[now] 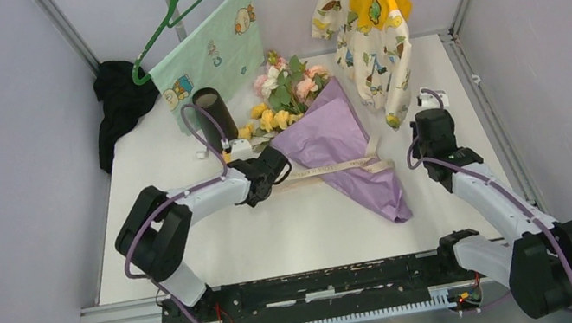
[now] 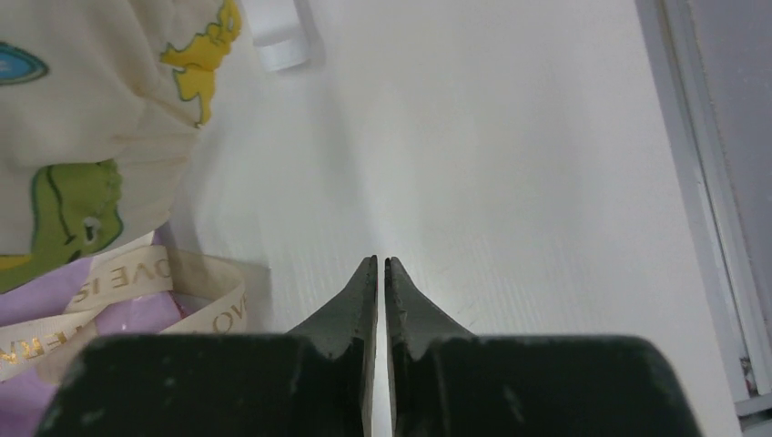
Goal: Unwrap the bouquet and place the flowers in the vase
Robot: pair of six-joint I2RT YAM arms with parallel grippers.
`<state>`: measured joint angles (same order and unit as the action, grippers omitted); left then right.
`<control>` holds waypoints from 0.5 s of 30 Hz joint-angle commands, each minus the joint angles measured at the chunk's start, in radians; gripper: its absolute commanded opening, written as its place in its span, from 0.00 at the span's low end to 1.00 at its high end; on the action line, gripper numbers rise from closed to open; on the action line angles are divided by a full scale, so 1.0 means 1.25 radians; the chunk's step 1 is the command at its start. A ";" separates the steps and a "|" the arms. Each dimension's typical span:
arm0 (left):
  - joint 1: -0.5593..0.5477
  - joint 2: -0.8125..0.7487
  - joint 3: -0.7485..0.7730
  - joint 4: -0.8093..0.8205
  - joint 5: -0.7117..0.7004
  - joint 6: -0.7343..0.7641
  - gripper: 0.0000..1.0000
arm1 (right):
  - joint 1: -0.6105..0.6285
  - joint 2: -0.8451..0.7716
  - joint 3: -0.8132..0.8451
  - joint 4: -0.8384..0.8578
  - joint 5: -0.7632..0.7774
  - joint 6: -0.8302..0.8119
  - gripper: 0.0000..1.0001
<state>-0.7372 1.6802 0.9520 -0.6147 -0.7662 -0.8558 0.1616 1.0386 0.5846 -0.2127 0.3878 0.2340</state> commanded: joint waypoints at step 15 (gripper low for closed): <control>0.044 -0.420 0.258 -0.629 -0.330 -0.376 0.08 | 0.097 0.032 0.054 0.098 -0.212 -0.036 0.36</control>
<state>-0.7059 1.1893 1.2343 -1.1851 -1.0393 -1.1309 0.2356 1.0691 0.5892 -0.1619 0.1577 0.2058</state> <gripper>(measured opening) 0.070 0.323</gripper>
